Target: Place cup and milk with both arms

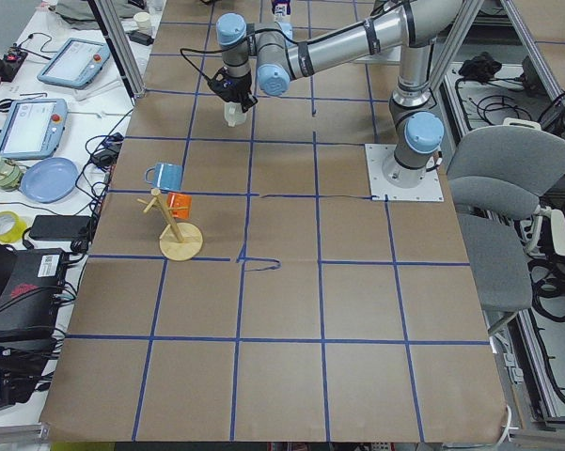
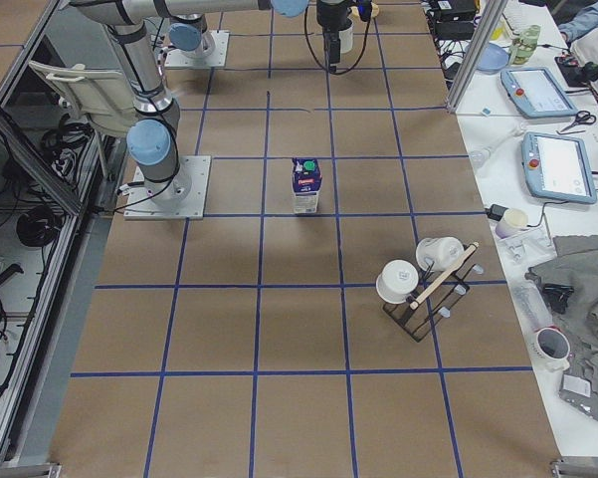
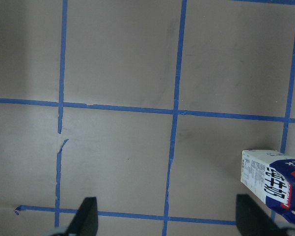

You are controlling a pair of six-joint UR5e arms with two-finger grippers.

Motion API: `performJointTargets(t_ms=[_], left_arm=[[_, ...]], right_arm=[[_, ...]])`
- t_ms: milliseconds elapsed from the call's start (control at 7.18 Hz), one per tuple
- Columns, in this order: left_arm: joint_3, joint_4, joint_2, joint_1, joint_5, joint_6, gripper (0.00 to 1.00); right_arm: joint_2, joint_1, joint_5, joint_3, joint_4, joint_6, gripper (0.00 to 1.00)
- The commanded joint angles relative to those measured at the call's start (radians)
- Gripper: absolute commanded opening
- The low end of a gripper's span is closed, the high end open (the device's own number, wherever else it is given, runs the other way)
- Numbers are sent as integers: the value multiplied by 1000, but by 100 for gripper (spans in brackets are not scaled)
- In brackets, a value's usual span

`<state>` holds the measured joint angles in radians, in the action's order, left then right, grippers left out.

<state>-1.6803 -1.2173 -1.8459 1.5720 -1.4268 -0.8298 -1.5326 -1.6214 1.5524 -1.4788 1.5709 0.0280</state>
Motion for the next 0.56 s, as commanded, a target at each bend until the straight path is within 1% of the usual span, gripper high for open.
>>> performJointTargets(t_ms=[0,139,279,418], left_arm=[[17,89,-79,106,41,-199,0],[34,104,-113,127,51,-240,0],[59,107,-140,166,84,-312,0],[97,119,-177,196,89,-363,0]], right_arm=[[0,0,0,-3,0,0,100],[0,0,2,-3,0,0,100],[0,0,0,-5,0,0,100],[-1,0,0,-5,0,0,100]])
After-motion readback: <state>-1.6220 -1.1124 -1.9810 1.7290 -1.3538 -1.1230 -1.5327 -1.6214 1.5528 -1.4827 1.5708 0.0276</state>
